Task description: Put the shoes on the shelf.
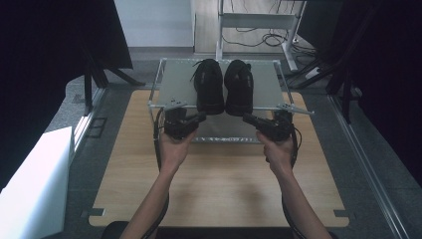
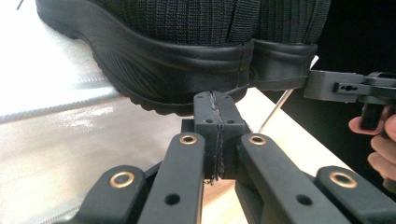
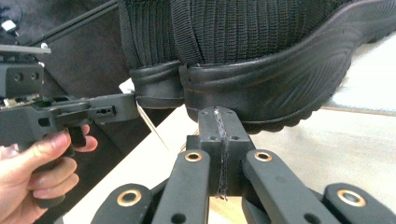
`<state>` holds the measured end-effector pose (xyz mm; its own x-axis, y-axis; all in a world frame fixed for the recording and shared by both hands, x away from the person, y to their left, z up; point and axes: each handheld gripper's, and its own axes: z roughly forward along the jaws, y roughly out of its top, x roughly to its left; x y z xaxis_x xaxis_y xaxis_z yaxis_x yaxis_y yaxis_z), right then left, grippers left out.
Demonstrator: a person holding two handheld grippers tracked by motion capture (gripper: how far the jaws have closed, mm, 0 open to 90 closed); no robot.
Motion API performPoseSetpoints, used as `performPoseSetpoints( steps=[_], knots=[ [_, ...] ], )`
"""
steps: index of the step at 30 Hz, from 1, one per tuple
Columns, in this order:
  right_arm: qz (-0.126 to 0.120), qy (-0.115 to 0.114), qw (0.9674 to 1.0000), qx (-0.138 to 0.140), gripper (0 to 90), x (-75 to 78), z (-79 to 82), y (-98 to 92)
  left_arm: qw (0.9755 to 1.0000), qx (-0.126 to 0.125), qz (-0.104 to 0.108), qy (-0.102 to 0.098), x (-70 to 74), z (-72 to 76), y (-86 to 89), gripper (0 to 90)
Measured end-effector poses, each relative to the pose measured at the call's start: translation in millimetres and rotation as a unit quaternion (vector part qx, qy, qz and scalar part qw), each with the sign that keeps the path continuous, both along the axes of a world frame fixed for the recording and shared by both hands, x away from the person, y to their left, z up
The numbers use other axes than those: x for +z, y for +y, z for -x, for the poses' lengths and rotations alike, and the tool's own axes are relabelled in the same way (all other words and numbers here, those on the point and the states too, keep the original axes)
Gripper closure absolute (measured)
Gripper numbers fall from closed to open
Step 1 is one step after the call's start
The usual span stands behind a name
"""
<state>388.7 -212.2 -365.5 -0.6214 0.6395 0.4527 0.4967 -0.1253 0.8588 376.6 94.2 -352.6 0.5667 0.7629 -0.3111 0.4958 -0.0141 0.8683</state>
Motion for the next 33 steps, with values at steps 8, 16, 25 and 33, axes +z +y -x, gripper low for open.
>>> performPoseSetpoints(
  steps=[8,16,25,33],
  knots=[
    [-0.005,0.007,0.9998,-0.019,90.0,-2.1,-16.3,3.1,0.9999,0.011,0.0,0.012,-0.1,-18.1,-3.8,89.2],
    [-0.012,0.016,0.9992,-0.035,90.0,-6.5,-30.4,5.2,0.9994,0.022,-0.004,0.026,-0.4,-32.4,-7.5,89.2],
    [-0.024,0.038,0.9976,-0.052,90.0,-11.4,-43.0,4.5,0.9985,0.037,-0.015,0.037,-1.6,-45.0,-14.7,89.2],
    [-0.023,0.036,0.9985,-0.036,81.1,-10.2,-40.2,2.5,0.9993,0.019,0.005,0.033,-4.3,-37.6,-12.8,83.1]
  ],
)
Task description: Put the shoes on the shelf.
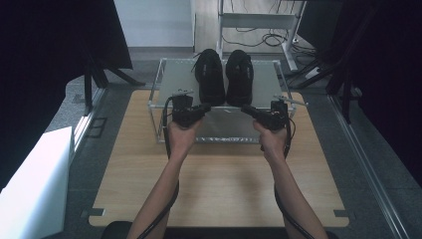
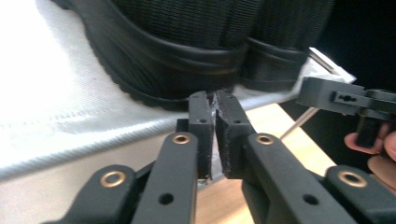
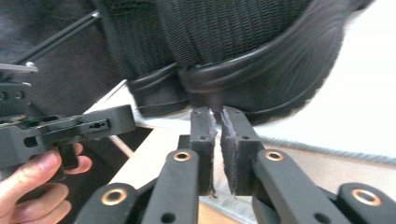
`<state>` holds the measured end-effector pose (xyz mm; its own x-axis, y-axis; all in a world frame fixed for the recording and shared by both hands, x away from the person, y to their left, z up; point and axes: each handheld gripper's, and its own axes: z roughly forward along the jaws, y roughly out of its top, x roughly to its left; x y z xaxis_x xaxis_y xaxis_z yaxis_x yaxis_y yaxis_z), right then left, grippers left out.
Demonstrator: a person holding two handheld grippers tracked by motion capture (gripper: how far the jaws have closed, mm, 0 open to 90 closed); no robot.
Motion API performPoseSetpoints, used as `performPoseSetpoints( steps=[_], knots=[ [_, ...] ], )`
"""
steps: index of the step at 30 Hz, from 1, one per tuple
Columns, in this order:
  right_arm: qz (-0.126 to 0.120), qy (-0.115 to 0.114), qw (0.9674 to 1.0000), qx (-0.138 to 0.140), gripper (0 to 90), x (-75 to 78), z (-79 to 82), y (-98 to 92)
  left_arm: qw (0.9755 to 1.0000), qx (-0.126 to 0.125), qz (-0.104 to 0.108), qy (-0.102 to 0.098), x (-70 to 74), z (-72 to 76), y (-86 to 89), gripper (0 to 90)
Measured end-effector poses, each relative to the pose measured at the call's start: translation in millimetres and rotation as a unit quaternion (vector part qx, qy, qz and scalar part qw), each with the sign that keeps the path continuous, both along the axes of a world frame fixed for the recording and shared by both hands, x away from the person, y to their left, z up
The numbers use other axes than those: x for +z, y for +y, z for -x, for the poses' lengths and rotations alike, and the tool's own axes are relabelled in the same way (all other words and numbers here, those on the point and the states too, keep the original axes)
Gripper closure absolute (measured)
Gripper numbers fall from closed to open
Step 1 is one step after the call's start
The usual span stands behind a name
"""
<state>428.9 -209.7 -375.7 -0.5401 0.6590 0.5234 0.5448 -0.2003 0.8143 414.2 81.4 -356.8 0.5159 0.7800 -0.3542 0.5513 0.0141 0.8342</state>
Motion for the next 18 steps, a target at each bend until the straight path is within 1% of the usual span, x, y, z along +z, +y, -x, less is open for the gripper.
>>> performPoseSetpoints(
  steps=[2,4,6,10,12,13,14,16,18],
  knots=[
    [0.002,0.0,1.0,0.004,77.1,-0.5,2.7,-1.1,1.0,-0.005,-0.001,-0.004,-0.9,4.9,0.7,78.4],
    [0.0,-0.004,0.9999,0.013,72.6,-1.9,6.4,-2.6,0.9999,-0.009,0.002,-0.005,-2.3,9.1,2.3,72.3],
    [0.004,-0.006,0.9998,0.021,68.1,-3.3,10.1,-4.4,0.9999,-0.013,-0.002,-0.005,-3.7,12.5,3.7,66.0],
    [0.004,-0.009,0.9996,0.026,59.2,-5.9,15.9,-8.8,0.9997,-0.023,-0.009,-0.007,-6.9,18.9,6.6,52.1],
    [0.012,-0.012,0.9995,0.026,55.4,-7.1,19.4,-11.1,0.9995,-0.027,-0.011,-0.009,-8.0,21.7,7.5,46.4],
    [0.015,-0.014,0.9994,0.027,53.9,-7.4,20.6,-11.8,0.9993,-0.033,-0.013,-0.007,-8.9,23.5,7.7,44.0],
    [0.02,-0.017,0.9993,0.028,51.7,-8.1,22.5,-12.7,0.9991,-0.038,-0.017,-0.008,-9.5,24.5,7.8,40.2],
    [0.028,-0.019,0.9989,0.031,48.4,-8.6,26.5,-14.1,0.9987,-0.041,-0.03,-0.01,-10.7,28.2,7.5,35.8],
    [0.038,-0.023,0.9985,0.033,46.0,-9.1,29.7,-14.9,0.9983,-0.045,-0.035,-0.011,-12.2,31.4,7.7,30.9]
  ],
)
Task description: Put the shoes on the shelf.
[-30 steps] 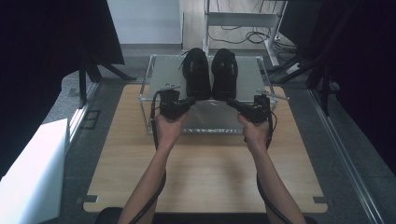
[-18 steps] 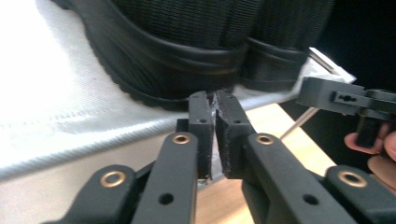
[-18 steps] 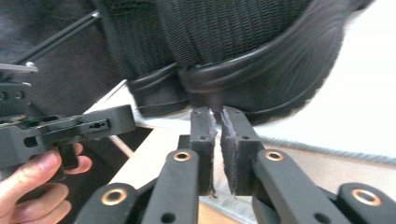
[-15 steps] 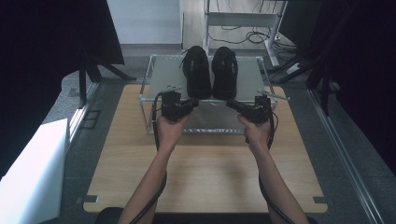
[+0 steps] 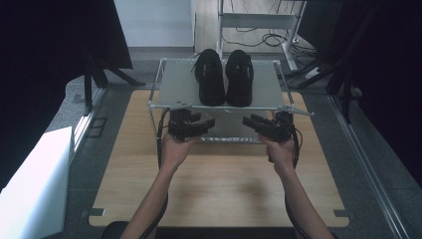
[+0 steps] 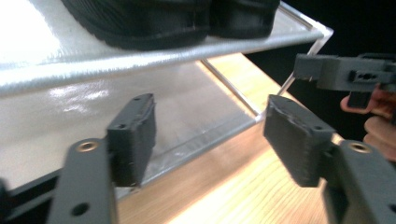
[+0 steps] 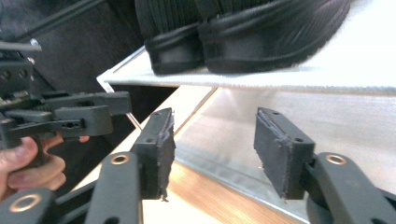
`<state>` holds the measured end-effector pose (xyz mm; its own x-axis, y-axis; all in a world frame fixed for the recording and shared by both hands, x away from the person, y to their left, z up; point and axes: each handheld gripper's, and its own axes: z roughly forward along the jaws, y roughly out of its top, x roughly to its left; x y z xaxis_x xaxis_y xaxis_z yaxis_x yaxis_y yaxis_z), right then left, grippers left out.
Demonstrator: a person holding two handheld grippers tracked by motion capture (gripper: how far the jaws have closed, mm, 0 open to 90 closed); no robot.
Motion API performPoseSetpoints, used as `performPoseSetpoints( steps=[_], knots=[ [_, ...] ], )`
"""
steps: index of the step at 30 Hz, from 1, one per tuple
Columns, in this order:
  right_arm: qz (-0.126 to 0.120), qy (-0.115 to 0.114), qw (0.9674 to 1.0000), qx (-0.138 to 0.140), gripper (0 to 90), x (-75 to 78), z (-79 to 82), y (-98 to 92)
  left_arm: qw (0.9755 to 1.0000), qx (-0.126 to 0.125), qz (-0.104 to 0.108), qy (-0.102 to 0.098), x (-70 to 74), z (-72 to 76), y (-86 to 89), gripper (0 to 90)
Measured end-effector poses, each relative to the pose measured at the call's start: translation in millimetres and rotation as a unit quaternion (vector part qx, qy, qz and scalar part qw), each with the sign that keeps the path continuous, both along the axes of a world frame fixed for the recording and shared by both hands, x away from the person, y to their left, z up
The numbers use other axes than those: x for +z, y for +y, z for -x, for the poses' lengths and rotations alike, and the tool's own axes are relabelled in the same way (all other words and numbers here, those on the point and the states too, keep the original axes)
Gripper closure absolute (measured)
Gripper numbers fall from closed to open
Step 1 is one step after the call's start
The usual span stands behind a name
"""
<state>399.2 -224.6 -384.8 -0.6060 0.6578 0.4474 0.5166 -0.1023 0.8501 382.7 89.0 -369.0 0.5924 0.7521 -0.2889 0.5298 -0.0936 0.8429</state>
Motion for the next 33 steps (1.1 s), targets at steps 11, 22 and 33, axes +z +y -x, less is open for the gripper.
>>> performPoseSetpoints(
  steps=[11,22,33],
  knots=[
    [0.068,-0.027,0.9972,0.014,30.1,-6.7,23.2,-5.7,0.9988,0.004,-0.047,-0.007,-6.5,19.7,4.5,11.1],
    [0.136,-0.039,0.9896,0.027,15.0,-15.7,36.8,-9.5,0.9958,0.012,-0.089,-0.017,-19.4,39.7,10.3,0.7],
    [0.178,-0.038,0.9822,0.049,12.0,-27.7,53.6,-19.9,0.9896,0.015,-0.138,-0.038,-32.7,61.8,21.6,0.0]
  ],
)
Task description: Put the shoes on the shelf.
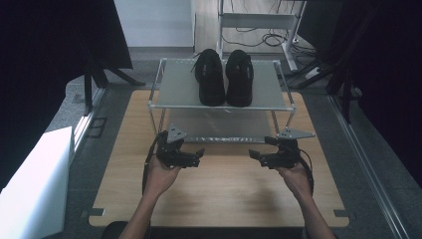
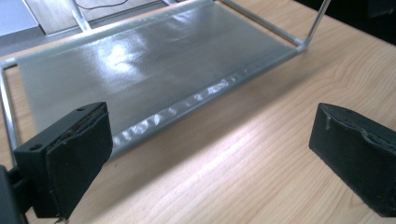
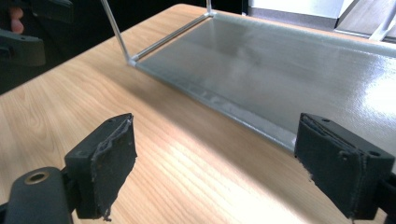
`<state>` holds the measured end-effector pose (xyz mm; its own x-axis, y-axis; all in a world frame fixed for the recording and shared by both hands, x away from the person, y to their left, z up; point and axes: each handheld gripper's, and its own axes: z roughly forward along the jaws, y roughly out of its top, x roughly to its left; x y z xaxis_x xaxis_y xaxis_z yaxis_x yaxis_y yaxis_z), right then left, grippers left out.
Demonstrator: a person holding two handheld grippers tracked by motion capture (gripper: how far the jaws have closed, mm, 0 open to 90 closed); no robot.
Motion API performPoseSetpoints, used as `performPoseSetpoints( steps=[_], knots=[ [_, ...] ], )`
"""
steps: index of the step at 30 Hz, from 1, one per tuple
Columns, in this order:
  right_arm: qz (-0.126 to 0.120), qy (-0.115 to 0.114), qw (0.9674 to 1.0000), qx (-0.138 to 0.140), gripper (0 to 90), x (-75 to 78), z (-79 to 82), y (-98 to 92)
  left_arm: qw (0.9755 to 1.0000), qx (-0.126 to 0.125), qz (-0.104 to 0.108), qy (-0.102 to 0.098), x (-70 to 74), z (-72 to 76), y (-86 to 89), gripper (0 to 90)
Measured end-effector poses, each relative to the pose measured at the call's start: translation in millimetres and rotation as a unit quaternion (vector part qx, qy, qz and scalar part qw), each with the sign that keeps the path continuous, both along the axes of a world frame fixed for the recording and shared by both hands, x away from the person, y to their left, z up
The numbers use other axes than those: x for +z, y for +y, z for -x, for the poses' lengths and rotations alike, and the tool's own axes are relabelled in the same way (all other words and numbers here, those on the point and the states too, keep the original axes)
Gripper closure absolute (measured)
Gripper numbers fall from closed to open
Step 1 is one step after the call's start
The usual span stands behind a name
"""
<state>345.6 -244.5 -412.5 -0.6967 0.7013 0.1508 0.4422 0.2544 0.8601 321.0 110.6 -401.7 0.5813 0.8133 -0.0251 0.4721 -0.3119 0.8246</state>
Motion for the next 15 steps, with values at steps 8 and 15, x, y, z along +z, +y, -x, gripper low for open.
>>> performPoseSetpoints(
  steps=[8,15],
  knots=[
    [0.029,-0.005,0.9996,-0.002,2.8,0.2,17.4,-13.5,1.0,-0.003,0.009,-0.001,-3.6,16.6,15.3,0.0],
    [0.044,-0.004,0.9989,-0.014,0.0,-2.4,32.4,-29.5,0.9998,-0.008,0.013,-0.01,-8.9,32.6,27.6,0.0]
  ],
)
